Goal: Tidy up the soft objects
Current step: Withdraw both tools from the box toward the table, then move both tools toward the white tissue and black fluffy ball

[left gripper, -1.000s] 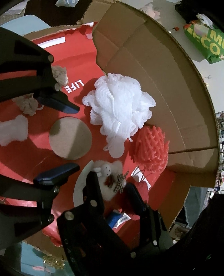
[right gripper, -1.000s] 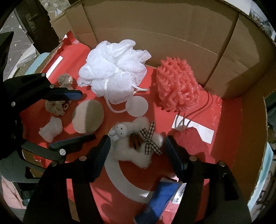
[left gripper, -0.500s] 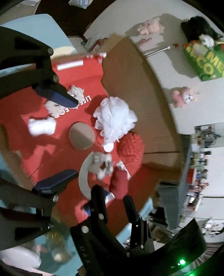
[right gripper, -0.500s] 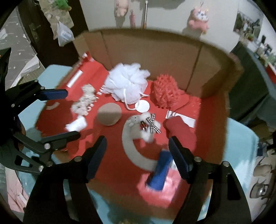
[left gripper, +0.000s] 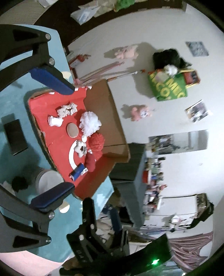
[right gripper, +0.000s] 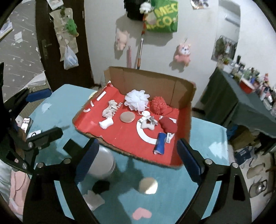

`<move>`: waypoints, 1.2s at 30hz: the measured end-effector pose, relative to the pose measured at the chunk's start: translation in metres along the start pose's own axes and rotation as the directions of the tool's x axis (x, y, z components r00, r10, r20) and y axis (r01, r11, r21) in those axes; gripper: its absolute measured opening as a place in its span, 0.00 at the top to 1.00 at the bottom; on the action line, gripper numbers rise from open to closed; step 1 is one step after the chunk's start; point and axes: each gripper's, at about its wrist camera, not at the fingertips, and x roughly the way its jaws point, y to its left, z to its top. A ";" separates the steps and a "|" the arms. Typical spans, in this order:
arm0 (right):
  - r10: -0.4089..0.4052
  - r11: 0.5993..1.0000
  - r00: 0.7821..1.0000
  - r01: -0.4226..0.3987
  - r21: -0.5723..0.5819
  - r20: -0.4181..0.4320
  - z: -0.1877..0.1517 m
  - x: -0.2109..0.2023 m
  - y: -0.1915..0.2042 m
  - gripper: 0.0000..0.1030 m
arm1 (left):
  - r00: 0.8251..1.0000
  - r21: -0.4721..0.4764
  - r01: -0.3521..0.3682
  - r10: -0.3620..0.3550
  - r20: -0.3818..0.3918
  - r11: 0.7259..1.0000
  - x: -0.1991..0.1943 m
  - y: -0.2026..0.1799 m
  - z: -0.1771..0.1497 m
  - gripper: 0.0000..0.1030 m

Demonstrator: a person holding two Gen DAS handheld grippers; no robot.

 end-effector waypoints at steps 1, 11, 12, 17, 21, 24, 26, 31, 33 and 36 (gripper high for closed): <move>-0.005 1.000 1.000 0.004 0.007 0.023 -0.009 -0.009 0.004 0.11 | 1.000 -0.001 -0.007 0.007 0.021 1.000 -0.009 -0.004 -0.004 0.00; -0.107 0.994 0.982 0.101 0.044 0.154 -0.077 -0.050 0.020 0.10 | 0.996 -0.081 -0.023 0.030 0.084 0.996 -0.039 -0.025 -0.053 0.00; -0.117 0.993 0.980 0.110 0.048 0.161 -0.082 -0.053 0.021 0.10 | 0.996 -0.084 -0.029 0.036 0.086 0.996 -0.041 -0.028 -0.057 0.00; -0.188 0.981 0.958 0.175 0.078 0.218 -0.110 -0.066 0.027 0.10 | 0.992 -0.144 -0.013 0.031 0.121 0.989 -0.050 -0.038 -0.079 0.00; -0.215 0.976 0.947 0.196 0.099 0.238 -0.129 -0.070 0.031 0.10 | 0.988 -0.156 -0.033 0.056 0.143 0.987 -0.055 -0.049 -0.093 0.00; -0.227 0.970 0.944 0.197 0.140 0.242 -0.145 -0.068 0.030 0.10 | 0.988 -0.174 -0.038 0.063 0.142 0.984 -0.055 -0.054 -0.103 0.00; -0.235 0.967 0.941 0.202 0.152 0.244 -0.153 -0.065 0.030 0.10 | 0.989 -0.190 -0.042 0.068 0.134 0.981 -0.053 -0.055 -0.110 0.00; -0.244 0.962 0.948 0.210 0.175 0.206 -0.174 -0.044 0.032 0.10 | 0.990 -0.189 -0.086 0.105 0.092 0.978 -0.039 -0.061 -0.128 0.00; -0.240 0.961 0.954 0.207 0.184 0.182 -0.179 -0.034 0.031 0.10 | 0.990 -0.182 -0.108 0.121 0.066 0.977 -0.030 -0.064 -0.136 0.00; -0.243 0.958 0.957 0.212 0.195 0.156 -0.186 -0.020 0.030 0.10 | 0.994 -0.195 -0.104 0.110 0.022 0.975 -0.016 -0.063 -0.147 0.00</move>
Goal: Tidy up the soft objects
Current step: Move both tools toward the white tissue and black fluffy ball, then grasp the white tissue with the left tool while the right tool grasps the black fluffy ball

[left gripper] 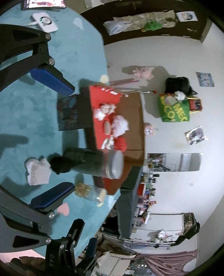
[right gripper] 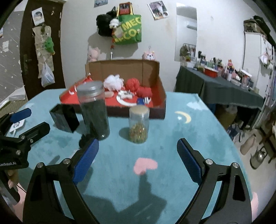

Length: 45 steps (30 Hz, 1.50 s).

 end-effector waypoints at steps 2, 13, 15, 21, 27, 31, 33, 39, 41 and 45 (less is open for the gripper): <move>0.002 1.000 1.000 -0.002 0.009 -0.024 -0.007 0.009 0.001 0.10 | 1.000 -0.009 -0.001 0.000 -0.024 1.000 0.007 0.002 -0.007 0.00; -0.001 1.000 0.993 0.004 0.026 -0.117 -0.032 0.036 0.000 0.10 | 0.989 -0.035 0.003 -0.008 -0.148 0.999 0.036 0.008 -0.032 0.00; 0.005 0.999 0.991 0.000 0.032 -0.131 -0.033 0.038 -0.002 0.10 | 0.987 -0.027 -0.002 -0.003 -0.158 1.000 0.037 0.007 -0.032 0.00; 0.003 0.999 0.988 0.003 0.039 -0.152 -0.033 0.043 -0.009 0.10 | 0.969 -0.021 0.065 -0.068 -0.238 0.998 0.044 0.001 -0.030 0.00; -0.002 0.999 0.988 0.009 0.042 -0.156 -0.029 0.044 -0.019 0.10 | 0.938 -0.003 0.157 -0.150 -0.314 0.988 0.054 -0.016 -0.030 0.00; 0.039 0.998 0.985 -0.031 0.047 -0.169 -0.024 0.048 -0.021 0.10 | 0.925 0.046 0.174 -0.147 -0.350 0.984 0.061 -0.026 -0.031 0.03; 0.082 0.996 0.980 -0.075 0.046 -0.183 -0.019 0.053 -0.019 0.10 | 0.916 0.055 0.177 -0.144 -0.373 0.983 0.065 -0.027 -0.034 0.06; 0.290 0.957 0.922 -0.284 0.058 -0.255 -0.002 0.080 0.006 0.10 | 0.909 0.057 0.175 -0.139 -0.394 0.983 0.068 -0.016 -0.037 0.07; 0.341 0.940 0.899 -0.335 0.071 -0.273 0.002 0.087 0.015 0.10 | 0.911 0.059 0.170 -0.134 -0.390 0.984 0.066 -0.011 -0.036 0.08; 0.409 0.911 0.864 -0.403 0.085 -0.293 0.009 0.100 0.029 0.10 | 0.913 0.062 0.182 -0.145 -0.381 0.981 0.064 -0.002 -0.036 0.18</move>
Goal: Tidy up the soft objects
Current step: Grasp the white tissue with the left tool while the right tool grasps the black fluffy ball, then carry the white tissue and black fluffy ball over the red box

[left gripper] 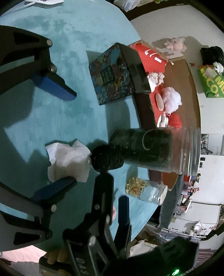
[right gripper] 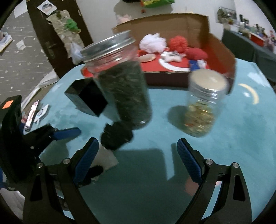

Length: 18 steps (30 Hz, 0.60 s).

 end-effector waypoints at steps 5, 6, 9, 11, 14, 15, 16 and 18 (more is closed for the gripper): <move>0.064 0.998 0.998 -0.064 0.002 -0.023 0.008 0.012 0.004 0.42 | 0.993 0.010 0.116 -0.116 0.002 0.993 -0.002 -0.001 0.000 0.52; 0.090 0.996 0.995 -0.090 0.007 -0.038 0.008 0.016 0.004 0.55 | 0.989 0.009 0.146 -0.146 0.001 0.989 -0.002 -0.001 0.000 0.62; 0.179 0.983 0.982 -0.176 0.047 -0.054 0.007 0.023 0.002 0.69 | 0.979 0.011 0.202 -0.202 0.001 0.979 -0.005 -0.004 0.000 0.81; 0.174 0.984 0.984 -0.173 0.044 -0.024 0.006 0.016 0.002 0.77 | 0.979 0.003 0.202 -0.202 0.008 0.979 -0.007 -0.004 0.000 0.85; 0.175 0.983 0.984 -0.177 0.051 0.038 0.000 -0.005 0.001 0.79 | 0.981 -0.010 0.195 -0.195 0.016 0.981 -0.010 -0.004 0.001 0.87; 0.155 0.986 0.986 -0.158 0.044 0.063 -0.003 -0.015 0.002 0.79 | 0.983 -0.013 0.181 -0.181 0.024 0.983 -0.012 -0.003 0.002 0.87; 0.137 0.989 0.988 -0.140 0.037 0.077 -0.005 -0.020 0.002 0.80 | 0.985 -0.013 0.169 -0.169 0.030 0.985 -0.013 -0.002 0.003 0.87; 0.095 0.995 0.989 -0.098 0.023 0.112 -0.012 -0.034 0.005 0.80 | 0.986 -0.015 0.161 -0.160 0.045 0.987 -0.016 -0.001 0.006 0.87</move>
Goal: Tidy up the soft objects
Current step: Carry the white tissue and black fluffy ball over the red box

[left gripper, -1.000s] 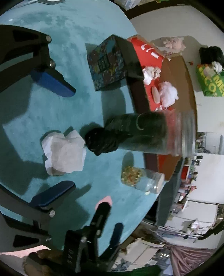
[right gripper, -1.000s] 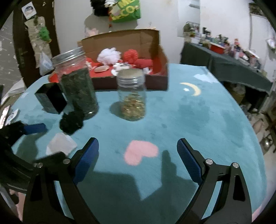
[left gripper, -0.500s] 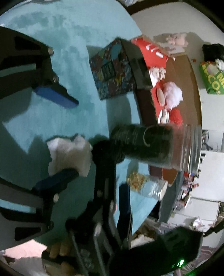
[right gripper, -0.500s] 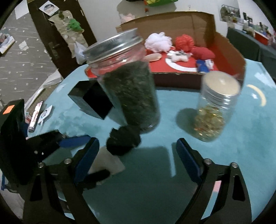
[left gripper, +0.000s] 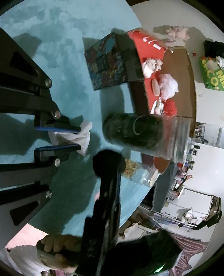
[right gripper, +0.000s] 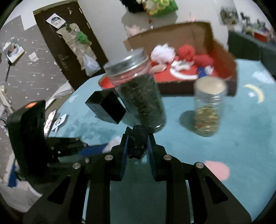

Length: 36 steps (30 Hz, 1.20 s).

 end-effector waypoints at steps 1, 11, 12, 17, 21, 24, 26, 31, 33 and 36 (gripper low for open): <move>-0.019 1.000 1.000 0.019 -0.006 0.011 -0.004 -0.006 0.002 0.80 | 1.000 -0.003 -0.007 0.007 0.009 1.000 -0.002 0.000 0.001 0.87; -0.109 0.994 0.994 0.110 -0.025 0.025 -0.022 -0.017 0.000 0.80 | 0.996 0.029 -0.070 0.068 0.053 0.997 -0.006 -0.008 0.003 0.87; -0.106 0.994 0.994 0.106 -0.024 0.023 -0.023 -0.017 0.000 0.80 | 0.997 0.027 -0.067 0.066 0.051 0.997 -0.005 -0.006 0.004 0.87; -0.106 0.994 0.994 0.106 -0.024 0.021 -0.024 -0.017 0.000 0.80 | 0.996 0.027 -0.076 0.075 0.048 0.997 -0.005 -0.007 0.002 0.87; -0.110 0.994 0.994 0.110 -0.024 0.022 -0.025 -0.017 -0.001 0.80 | 0.995 0.019 -0.089 0.088 0.054 0.996 -0.008 -0.002 0.000 0.87; -0.117 0.993 0.993 0.118 -0.015 0.027 -0.026 -0.019 -0.005 0.80 | 0.993 0.012 -0.107 0.106 0.058 0.994 -0.014 0.005 -0.002 0.87; -0.119 0.993 0.992 0.119 -0.002 0.029 -0.026 -0.023 -0.011 0.80 | 0.991 0.004 -0.122 0.121 0.061 0.993 -0.017 0.012 -0.003 0.87; -0.153 0.988 0.988 0.152 0.030 0.036 -0.026 -0.036 -0.028 0.80 | 0.982 -0.038 -0.176 0.178 0.059 0.984 -0.033 0.041 -0.011 0.87; -0.173 0.984 0.984 0.172 0.039 0.037 -0.025 -0.041 -0.034 0.80 | 0.977 -0.066 -0.203 0.207 0.053 0.977 -0.040 0.056 -0.015 0.87; -0.196 0.978 0.980 0.194 0.071 0.029 -0.023 -0.047 -0.048 0.80 | 0.969 -0.101 -0.237 0.243 0.046 0.966 -0.046 0.075 -0.021 0.87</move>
